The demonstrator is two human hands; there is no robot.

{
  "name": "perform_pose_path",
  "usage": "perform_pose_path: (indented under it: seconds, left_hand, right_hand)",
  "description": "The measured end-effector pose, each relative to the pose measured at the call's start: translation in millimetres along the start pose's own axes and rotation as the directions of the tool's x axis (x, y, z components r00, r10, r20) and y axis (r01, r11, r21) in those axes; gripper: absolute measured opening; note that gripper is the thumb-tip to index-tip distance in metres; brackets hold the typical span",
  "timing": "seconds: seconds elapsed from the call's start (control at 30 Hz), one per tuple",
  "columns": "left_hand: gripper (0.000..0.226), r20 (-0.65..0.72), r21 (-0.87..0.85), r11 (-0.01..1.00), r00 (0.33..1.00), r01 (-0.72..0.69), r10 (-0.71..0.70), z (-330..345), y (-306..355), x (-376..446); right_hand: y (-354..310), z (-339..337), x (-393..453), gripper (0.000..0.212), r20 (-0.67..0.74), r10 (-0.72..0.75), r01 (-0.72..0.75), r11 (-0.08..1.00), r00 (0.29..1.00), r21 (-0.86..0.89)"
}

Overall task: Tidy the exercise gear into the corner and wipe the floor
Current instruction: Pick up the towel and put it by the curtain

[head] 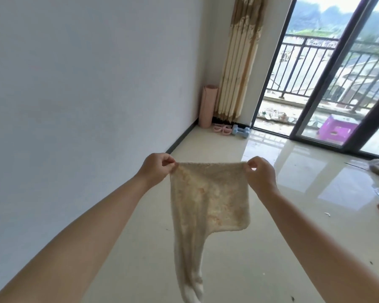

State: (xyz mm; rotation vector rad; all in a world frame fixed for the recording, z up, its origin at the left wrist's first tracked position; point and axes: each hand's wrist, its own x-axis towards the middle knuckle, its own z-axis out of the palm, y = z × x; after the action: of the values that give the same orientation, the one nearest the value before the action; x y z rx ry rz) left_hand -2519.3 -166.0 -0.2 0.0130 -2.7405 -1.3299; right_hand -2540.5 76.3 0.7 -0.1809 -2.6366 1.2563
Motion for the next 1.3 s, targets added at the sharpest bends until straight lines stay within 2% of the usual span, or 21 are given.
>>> perform_pose_path:
  seconds: [0.1,0.27,0.4,0.47,0.57,0.67,0.73,0.83,0.9,0.97,1.03,1.13,1.23,1.3]
  left_hand:
    - [0.018,0.017,-0.102,0.992,0.997,-0.072,0.074,23.9,27.4,80.5]
    - [0.019,0.072,-0.120,0.977,0.980,-0.179,0.188,59.9,78.0,198.7]
    - [0.016,0.113,-0.094,0.975,0.970,-0.204,0.214,96.5,105.1,293.0]
    - [0.014,0.133,-0.070,0.976,0.968,-0.204,0.212,116.5,115.5,343.0]
    - [0.014,0.144,-0.024,0.980,0.969,-0.199,0.200,150.0,129.5,421.2]
    - [0.011,0.115,-0.026,0.986,0.980,-0.163,0.165,173.4,144.9,493.2]
    - [0.011,0.111,-0.059,0.992,0.987,-0.111,0.117,183.5,158.6,545.3]
    - [0.014,0.102,-0.057,0.997,0.993,-0.057,0.062,194.7,172.6,623.8]
    - [0.019,0.098,-0.044,0.998,0.994,-0.037,0.041,199.6,174.4,670.3]
    - [0.025,0.090,-0.035,0.999,0.996,-0.003,0.006,203.4,173.2,720.8]
    - [0.025,0.079,-0.047,0.999,0.997,0.028,-0.024,207.2,168.1,774.9]
    - [0.021,0.174,-0.083,0.996,0.985,0.040,-0.025,227.7,157.1,853.9]
    - [0.016,0.326,-0.154,0.986,0.945,0.062,-0.008,253.9,148.2,934.2]
    - [0.012,0.374,-0.215,0.972,0.927,0.096,-0.009,272.9,138.4,985.0]
  right_hand:
    - [12.5,-11.5,68.0,0.019,0.020,0.028,-0.028,0.999,0.999,0.024]
    - [33.7,-22.1,174.1,0.005,0.126,0.081,-0.090,0.993,0.989,0.073]
    - [54.8,-17.2,260.9,0.019,0.291,0.140,-0.192,0.969,0.946,0.158]
    - [63.8,-8.8,307.9,0.020,0.402,0.106,-0.173,0.976,0.909,0.132]
    - [76.9,6.6,390.5,0.037,0.510,0.015,-0.055,0.996,0.860,0.064]
    - [80.3,22.4,470.5,0.051,0.573,-0.090,-0.004,0.987,0.815,0.161]
    - [76.9,31.5,528.9,0.051,0.552,-0.145,0.024,0.975,0.821,0.221]
    - [75.8,43.1,614.6,0.034,0.442,-0.164,0.032,0.956,0.882,0.291]
    - [74.0,48.9,667.5,0.023,0.406,-0.180,0.067,0.958,0.896,0.278]
    - [70.0,50.6,723.8,0.021,0.396,-0.202,0.106,0.962,0.896,0.252]
    - [66.2,50.1,784.2,0.022,0.349,-0.183,0.070,0.947,0.919,0.313]
    - [62.3,50.8,876.3,0.022,0.298,-0.123,0.001,0.926,0.947,0.377]
    - [60.6,56.9,965.4,0.023,0.302,-0.162,0.078,0.959,0.939,0.274]
    - [62.5,61.8,1019.4,0.023,0.304,-0.138,0.075,0.975,0.942,0.211]
